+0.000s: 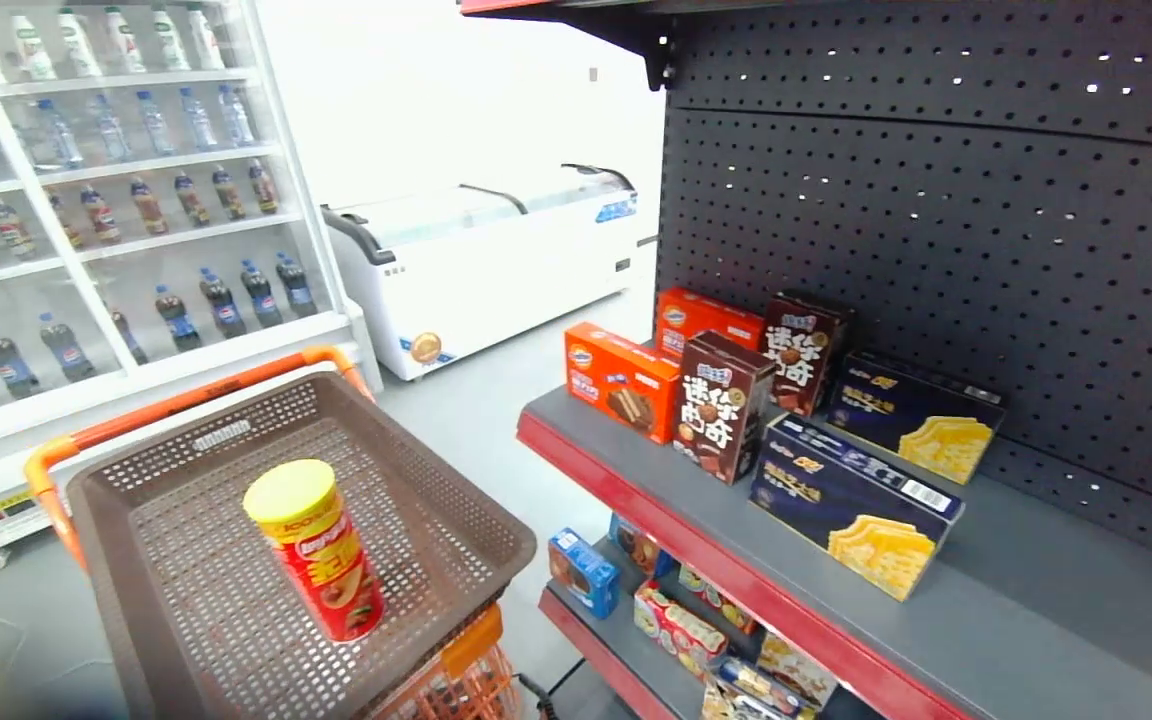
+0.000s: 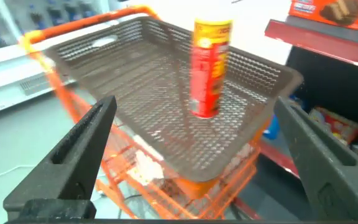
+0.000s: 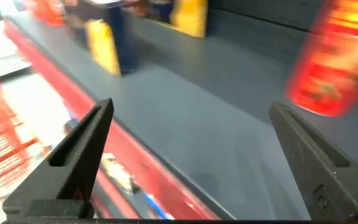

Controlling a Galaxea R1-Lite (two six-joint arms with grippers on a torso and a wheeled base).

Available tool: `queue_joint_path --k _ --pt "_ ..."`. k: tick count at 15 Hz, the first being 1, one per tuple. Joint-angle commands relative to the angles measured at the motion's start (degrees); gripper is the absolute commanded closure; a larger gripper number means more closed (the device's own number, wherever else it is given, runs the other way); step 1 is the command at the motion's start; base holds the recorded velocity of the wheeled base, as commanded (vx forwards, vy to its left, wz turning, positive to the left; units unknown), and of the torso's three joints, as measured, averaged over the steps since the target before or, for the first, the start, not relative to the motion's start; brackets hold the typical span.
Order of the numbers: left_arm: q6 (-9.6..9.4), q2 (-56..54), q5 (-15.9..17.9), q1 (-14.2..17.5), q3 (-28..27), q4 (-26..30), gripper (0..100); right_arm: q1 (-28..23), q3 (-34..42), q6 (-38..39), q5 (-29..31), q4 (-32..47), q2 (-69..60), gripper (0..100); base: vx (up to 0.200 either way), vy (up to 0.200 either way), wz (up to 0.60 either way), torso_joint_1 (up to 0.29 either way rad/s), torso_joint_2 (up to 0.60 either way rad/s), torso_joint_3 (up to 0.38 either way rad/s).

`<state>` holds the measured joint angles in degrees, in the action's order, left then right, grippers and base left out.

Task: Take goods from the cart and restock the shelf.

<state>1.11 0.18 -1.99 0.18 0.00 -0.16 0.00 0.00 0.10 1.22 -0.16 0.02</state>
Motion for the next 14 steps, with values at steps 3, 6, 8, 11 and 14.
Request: queue_joint_path --k 3,6,8,11,14 --pt "-0.32 0.08 0.14 -0.01 0.0 -0.02 0 0.0 0.0 -0.01 0.01 -0.02 -0.02 0 0.0 0.0 0.0 0.0 0.0 0.0" --pt "-0.23 0.08 0.05 -0.01 0.0 -0.02 0 0.0 0.0 -0.01 0.01 -0.02 -0.02 0 0.0 0.0 0.0 0.0 0.0 0.0" --pt "-0.14 0.08 -0.21 -0.01 0.0 -0.02 0 0.0 0.0 -0.01 0.01 -0.02 -0.02 0 0.0 0.0 0.0 0.0 0.0 0.0" --pt "-0.58 -0.01 -1.53 0.08 -0.26 -0.28 0 0.0 0.0 -0.01 0.01 -0.02 -0.02 0 0.0 0.0 0.0 0.0 0.0 0.0" --pt "-5.77 11.51 -2.14 -0.09 -17.49 6.05 0 0.0 0.0 0.08 0.01 -0.02 -0.02 0 0.0 0.0 0.0 0.0 0.0 0.0"
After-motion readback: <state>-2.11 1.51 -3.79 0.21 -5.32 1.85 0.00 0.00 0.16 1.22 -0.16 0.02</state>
